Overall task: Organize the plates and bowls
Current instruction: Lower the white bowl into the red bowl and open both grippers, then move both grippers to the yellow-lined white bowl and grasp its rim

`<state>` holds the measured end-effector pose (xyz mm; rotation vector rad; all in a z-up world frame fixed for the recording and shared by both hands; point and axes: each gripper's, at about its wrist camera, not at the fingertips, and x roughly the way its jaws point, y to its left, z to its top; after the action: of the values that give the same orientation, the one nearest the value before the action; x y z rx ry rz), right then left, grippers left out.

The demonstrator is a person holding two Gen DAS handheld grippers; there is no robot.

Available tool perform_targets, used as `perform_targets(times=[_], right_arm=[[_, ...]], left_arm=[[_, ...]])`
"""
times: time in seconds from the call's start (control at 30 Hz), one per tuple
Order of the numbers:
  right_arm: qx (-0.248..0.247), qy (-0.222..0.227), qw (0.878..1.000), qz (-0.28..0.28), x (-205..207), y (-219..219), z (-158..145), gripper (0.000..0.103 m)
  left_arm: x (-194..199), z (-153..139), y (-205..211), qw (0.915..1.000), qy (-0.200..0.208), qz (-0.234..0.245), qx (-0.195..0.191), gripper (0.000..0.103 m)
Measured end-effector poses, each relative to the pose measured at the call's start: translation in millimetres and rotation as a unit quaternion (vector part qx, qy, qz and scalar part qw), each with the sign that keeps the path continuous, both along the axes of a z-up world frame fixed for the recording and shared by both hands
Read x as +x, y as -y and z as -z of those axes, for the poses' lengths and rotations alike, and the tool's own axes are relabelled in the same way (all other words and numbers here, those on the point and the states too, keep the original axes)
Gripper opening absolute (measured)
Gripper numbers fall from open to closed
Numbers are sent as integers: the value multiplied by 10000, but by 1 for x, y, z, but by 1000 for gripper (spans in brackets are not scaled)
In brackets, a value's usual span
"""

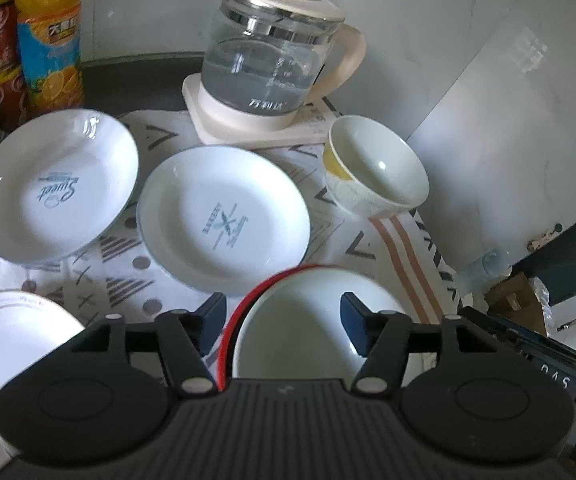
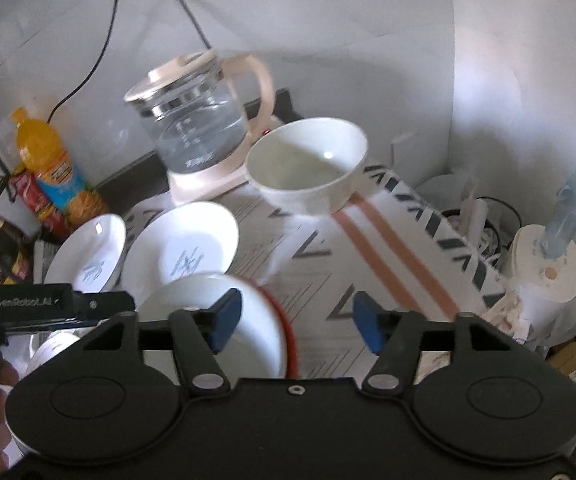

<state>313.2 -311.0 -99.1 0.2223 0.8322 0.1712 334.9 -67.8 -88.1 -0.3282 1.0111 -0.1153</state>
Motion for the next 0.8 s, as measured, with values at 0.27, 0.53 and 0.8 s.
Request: perform_targets(times=[0.27, 0.53, 0.8], right_arm=[[68, 23, 9999, 146, 25, 19, 2, 80], [188, -14, 9998, 16, 50, 27, 3, 81], [382, -108, 9992, -100, 79, 31, 10, 72]], left_arm=[[24, -3, 16, 9999, 7, -66, 138, 69], [50, -1, 31, 9998, 2, -70, 206, 69], [73, 4, 39, 9996, -14, -20, 296, 69]])
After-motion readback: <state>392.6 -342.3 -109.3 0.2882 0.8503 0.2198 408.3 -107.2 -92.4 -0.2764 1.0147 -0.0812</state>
